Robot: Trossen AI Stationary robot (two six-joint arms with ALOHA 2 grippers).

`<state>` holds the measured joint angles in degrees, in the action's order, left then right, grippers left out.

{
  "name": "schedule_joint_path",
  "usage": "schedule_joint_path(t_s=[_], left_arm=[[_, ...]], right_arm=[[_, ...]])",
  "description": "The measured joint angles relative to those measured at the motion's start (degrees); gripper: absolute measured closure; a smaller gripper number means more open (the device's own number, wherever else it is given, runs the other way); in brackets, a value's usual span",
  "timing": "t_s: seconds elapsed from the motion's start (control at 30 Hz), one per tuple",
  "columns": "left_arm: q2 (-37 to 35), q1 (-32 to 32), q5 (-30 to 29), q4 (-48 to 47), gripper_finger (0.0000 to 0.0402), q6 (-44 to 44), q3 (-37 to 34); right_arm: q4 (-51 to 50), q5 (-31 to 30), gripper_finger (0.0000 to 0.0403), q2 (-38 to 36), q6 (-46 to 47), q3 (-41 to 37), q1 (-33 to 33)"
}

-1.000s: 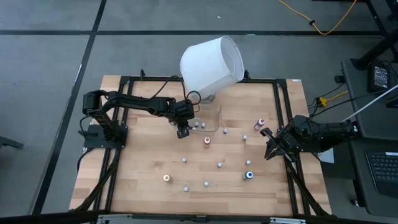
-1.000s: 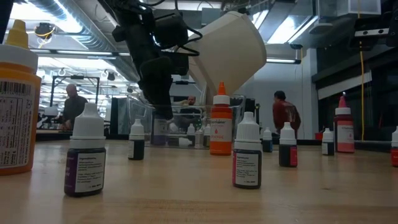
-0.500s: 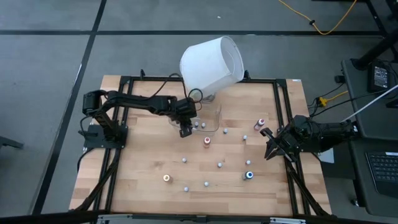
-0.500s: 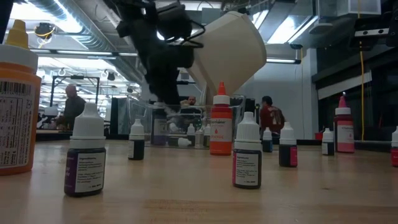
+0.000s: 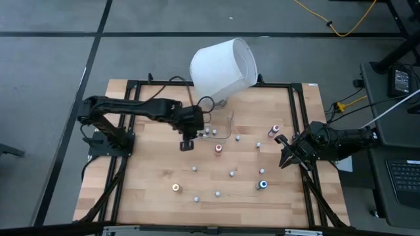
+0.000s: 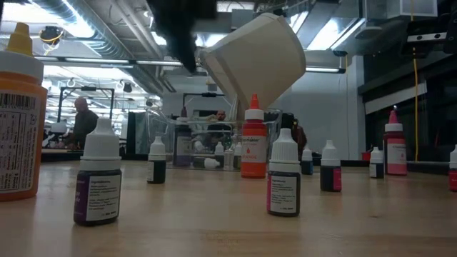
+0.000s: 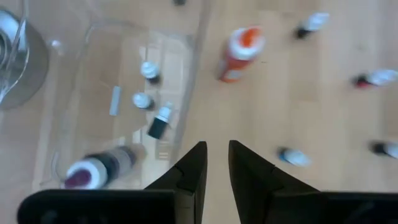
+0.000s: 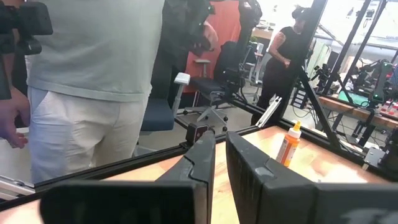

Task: Pick & Place food coloring
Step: Put the bottom small blue food coloring bottle into the container

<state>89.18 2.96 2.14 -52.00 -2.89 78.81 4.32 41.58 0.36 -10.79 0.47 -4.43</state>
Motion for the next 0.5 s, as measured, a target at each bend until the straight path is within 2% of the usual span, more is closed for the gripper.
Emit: schedule_joint_path(t_s=[0.13,0.27,0.4,0.5], left_arm=[[-6.39,-4.28,-3.87,-2.33,0.0348,-3.26,0.26],[-11.78,-9.57,-10.43,-4.32,0.0355,-5.52,0.26],[-14.53,-13.83,-19.98,-7.09,0.036,-12.43,0.26],[-15.05,-15.06,-22.66,-12.11,0.0363,-16.38,0.26]], right_arm=[[0.03,-0.01,0.0359,0.02,0.0,0.01,0.01],[0.0,0.0,0.0359,0.0,-0.02,0.0,0.0],[0.02,0.0,0.0359,0.0,0.0,0.0,0.0],[-0.01,0.0,0.0359,0.0,-0.02,0.0,0.01]])
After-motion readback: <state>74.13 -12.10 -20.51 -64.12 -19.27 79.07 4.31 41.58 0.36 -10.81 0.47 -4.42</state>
